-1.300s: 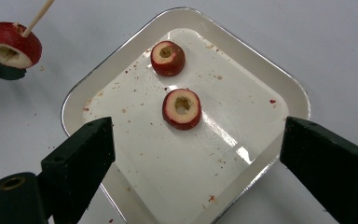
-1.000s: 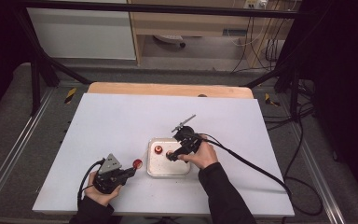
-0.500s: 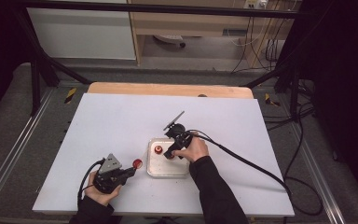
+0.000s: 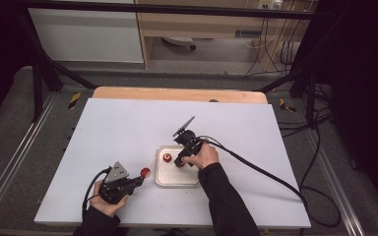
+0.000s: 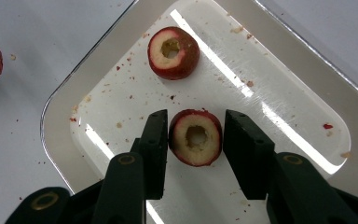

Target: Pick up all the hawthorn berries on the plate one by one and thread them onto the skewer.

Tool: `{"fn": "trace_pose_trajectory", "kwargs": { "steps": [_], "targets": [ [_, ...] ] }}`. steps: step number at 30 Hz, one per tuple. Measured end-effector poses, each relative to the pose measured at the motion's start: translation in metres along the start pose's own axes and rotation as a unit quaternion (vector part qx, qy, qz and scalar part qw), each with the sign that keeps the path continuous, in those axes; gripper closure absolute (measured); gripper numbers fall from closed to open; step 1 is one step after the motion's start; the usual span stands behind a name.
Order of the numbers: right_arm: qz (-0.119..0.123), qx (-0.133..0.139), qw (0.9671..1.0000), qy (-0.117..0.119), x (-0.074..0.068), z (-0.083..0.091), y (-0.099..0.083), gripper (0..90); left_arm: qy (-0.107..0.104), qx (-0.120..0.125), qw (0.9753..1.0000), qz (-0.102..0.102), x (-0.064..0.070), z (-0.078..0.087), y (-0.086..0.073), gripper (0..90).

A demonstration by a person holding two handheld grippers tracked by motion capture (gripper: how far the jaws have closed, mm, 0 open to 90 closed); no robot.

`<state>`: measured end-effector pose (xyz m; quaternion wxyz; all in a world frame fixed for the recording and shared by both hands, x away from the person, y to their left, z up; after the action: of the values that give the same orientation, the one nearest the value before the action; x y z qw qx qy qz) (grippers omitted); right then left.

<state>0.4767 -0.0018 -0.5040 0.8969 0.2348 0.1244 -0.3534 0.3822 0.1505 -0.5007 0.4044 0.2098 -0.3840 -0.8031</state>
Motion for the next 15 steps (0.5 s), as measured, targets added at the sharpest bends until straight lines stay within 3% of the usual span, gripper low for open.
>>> {"fn": "trace_pose_trajectory", "kwargs": {
  "steps": [10,15],
  "targets": [
    [-0.01,-0.003,0.9999,0.005,-0.0013,0.0001,-0.0014,62.6,0.001,0.001,1.0,-0.001,0.0001,0.0004,0.0002,88.1],
    [-0.009,0.009,0.9999,0.011,-0.0053,0.0059,-0.0001,62.7,0.001,0.002,1.0,-0.001,0.0002,0.0008,0.0006,88.0]
  ]
}}
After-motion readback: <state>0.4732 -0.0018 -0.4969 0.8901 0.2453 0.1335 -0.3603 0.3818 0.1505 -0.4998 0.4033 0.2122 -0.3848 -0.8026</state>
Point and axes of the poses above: each handheld gripper's, and its own axes: z roughly backward along the jaws, y roughly out of its top, x roughly to its right, the point moved 10 cm from there along -z, roughly forward along the jaws, and after that the axes turned 10 degrees about y, right-handed, at the moved point
